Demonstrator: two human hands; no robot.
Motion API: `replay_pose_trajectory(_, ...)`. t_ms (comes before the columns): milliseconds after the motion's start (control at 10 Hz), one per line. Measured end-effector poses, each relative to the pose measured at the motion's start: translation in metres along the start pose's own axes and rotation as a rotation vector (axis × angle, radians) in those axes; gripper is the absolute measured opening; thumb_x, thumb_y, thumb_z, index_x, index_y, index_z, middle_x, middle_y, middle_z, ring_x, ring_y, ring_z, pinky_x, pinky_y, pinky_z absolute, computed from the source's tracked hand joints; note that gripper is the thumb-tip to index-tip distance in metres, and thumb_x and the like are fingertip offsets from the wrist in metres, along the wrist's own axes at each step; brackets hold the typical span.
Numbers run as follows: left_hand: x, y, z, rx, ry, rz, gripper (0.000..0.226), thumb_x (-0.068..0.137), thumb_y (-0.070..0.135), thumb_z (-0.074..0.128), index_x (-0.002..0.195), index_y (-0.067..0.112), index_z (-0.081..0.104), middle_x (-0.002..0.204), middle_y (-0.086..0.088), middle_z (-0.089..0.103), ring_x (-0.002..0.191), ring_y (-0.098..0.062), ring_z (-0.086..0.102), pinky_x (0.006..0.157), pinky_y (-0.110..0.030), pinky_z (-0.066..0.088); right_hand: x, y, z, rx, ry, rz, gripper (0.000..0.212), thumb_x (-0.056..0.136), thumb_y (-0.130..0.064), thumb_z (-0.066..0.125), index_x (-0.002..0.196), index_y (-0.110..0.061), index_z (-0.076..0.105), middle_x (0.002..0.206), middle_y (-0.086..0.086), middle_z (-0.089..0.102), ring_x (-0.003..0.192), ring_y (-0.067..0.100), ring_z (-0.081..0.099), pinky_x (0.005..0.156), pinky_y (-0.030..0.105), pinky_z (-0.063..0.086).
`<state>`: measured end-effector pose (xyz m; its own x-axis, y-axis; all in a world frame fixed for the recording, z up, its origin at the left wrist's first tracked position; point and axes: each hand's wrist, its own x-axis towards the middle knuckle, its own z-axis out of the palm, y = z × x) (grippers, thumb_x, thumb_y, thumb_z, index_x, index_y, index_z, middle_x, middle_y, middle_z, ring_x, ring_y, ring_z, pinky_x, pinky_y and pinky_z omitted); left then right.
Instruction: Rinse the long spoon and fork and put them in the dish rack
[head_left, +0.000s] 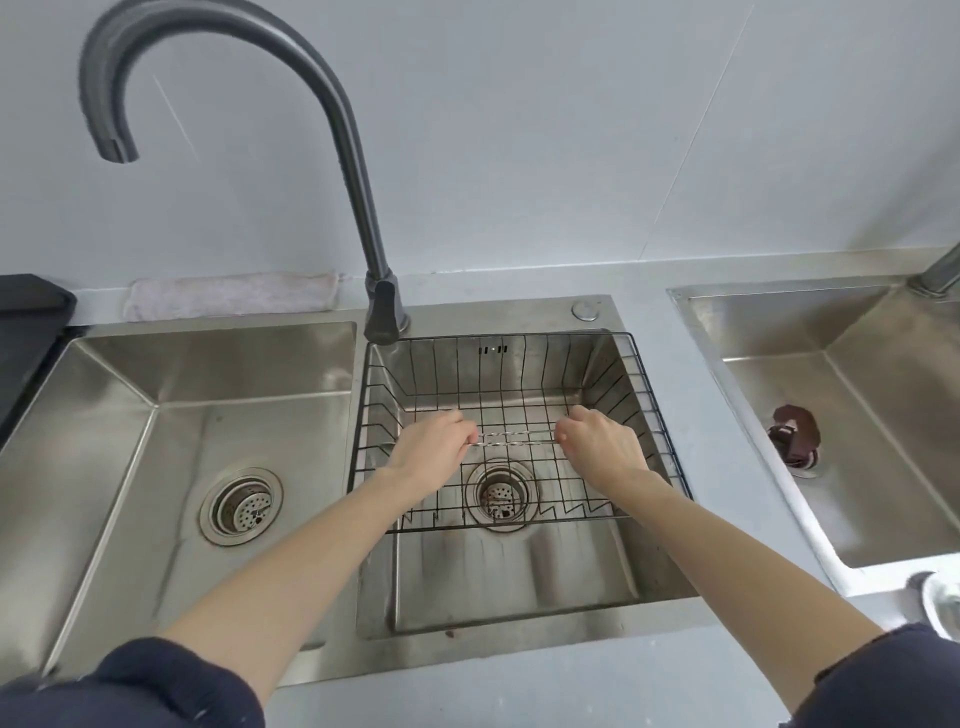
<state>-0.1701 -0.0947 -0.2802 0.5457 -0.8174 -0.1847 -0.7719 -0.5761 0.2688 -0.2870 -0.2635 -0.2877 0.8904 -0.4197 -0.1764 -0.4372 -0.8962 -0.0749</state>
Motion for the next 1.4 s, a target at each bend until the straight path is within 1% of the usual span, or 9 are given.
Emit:
replay_pose_trajectory(100,0.005,-0.004,0.014,0.007,-0.058,-0.005,0.026,0.094,0.011,0.040,0.114,0.013,0.057,0.119,-0.004,0.059,0.109,-0.021,0.055,0.086,-0.038,0.052,0.007,0.004,0.014,0.000,-0.055,-0.004,0.021,0.093,-0.005,0.045,0.105,-0.009,0.061,0.110,0.007,0.059,0.107,0.027,0.056,0.071,0.036,0.048)
replay_pose_trajectory(300,0.012,-0.006,0.026,0.032,-0.131,-0.016,0.025,0.094,0.011,0.039,0.113,0.013,0.055,0.118,-0.004,0.057,0.108,-0.022,0.055,0.084,-0.038,0.050,0.015,0.006,0.029,0.013,-0.149,-0.006,0.023,0.093,-0.002,0.044,0.106,-0.009,0.061,0.112,0.007,0.058,0.109,0.028,0.054,0.070,0.036,0.045)
replay_pose_trajectory(400,0.013,-0.008,0.031,0.039,-0.150,-0.018,0.024,0.094,0.012,0.039,0.112,0.012,0.055,0.117,-0.005,0.057,0.108,-0.022,0.054,0.084,-0.037,0.050,0.017,0.006,0.034,0.012,-0.173,-0.009,0.023,0.093,-0.003,0.043,0.107,-0.008,0.060,0.114,0.008,0.058,0.110,0.029,0.054,0.073,0.038,0.048)
replay_pose_trajectory(600,0.013,-0.013,0.041,0.048,-0.174,-0.042,0.025,0.095,0.012,0.039,0.113,0.014,0.056,0.116,-0.004,0.058,0.108,-0.021,0.055,0.082,-0.036,0.051,0.019,0.000,0.038,0.015,-0.222,-0.009,0.023,0.095,-0.007,0.043,0.109,-0.008,0.061,0.115,0.009,0.058,0.109,0.030,0.056,0.074,0.037,0.048)
replay_pose_trajectory(700,0.013,-0.016,0.047,0.042,-0.190,-0.054,0.026,0.094,0.010,0.039,0.113,0.015,0.056,0.117,-0.004,0.057,0.108,-0.021,0.055,0.083,-0.038,0.054,0.018,-0.002,0.036,0.020,-0.245,-0.012,0.024,0.096,-0.009,0.042,0.111,-0.009,0.060,0.117,0.009,0.056,0.110,0.030,0.056,0.078,0.038,0.049)
replay_pose_trajectory(900,0.012,-0.016,0.054,0.011,-0.189,-0.083,0.028,0.093,0.007,0.041,0.114,0.016,0.056,0.117,-0.003,0.059,0.106,-0.022,0.058,0.082,-0.035,0.053,0.017,-0.003,0.033,0.021,-0.271,-0.012,0.025,0.097,-0.012,0.041,0.114,-0.011,0.059,0.120,0.010,0.054,0.115,0.029,0.053,0.081,0.039,0.049)
replay_pose_trajectory(1200,0.014,-0.018,0.054,-0.036,-0.155,-0.095,0.026,0.094,0.013,0.041,0.114,0.015,0.059,0.116,-0.004,0.060,0.109,-0.020,0.056,0.084,-0.034,0.049,0.019,-0.001,0.034,0.024,-0.263,0.000,0.025,0.096,-0.010,0.043,0.115,-0.011,0.059,0.120,0.009,0.056,0.116,0.029,0.053,0.081,0.038,0.048)
replay_pose_trajectory(1300,0.011,-0.019,0.050,-0.025,-0.121,-0.088,0.026,0.094,0.015,0.042,0.114,0.017,0.059,0.116,-0.002,0.059,0.109,-0.019,0.056,0.082,-0.033,0.050,0.019,0.003,0.040,0.011,-0.225,0.003,0.025,0.094,-0.005,0.044,0.113,-0.012,0.059,0.118,0.008,0.057,0.113,0.029,0.055,0.079,0.036,0.048)
replay_pose_trajectory(1400,0.010,-0.020,0.050,-0.017,-0.104,-0.097,0.025,0.094,0.016,0.041,0.113,0.018,0.058,0.114,-0.002,0.060,0.105,-0.019,0.058,0.079,-0.033,0.051,0.020,0.005,0.043,-0.011,-0.200,0.009,0.025,0.093,-0.003,0.044,0.111,-0.011,0.060,0.117,0.008,0.058,0.111,0.029,0.055,0.081,0.036,0.048)
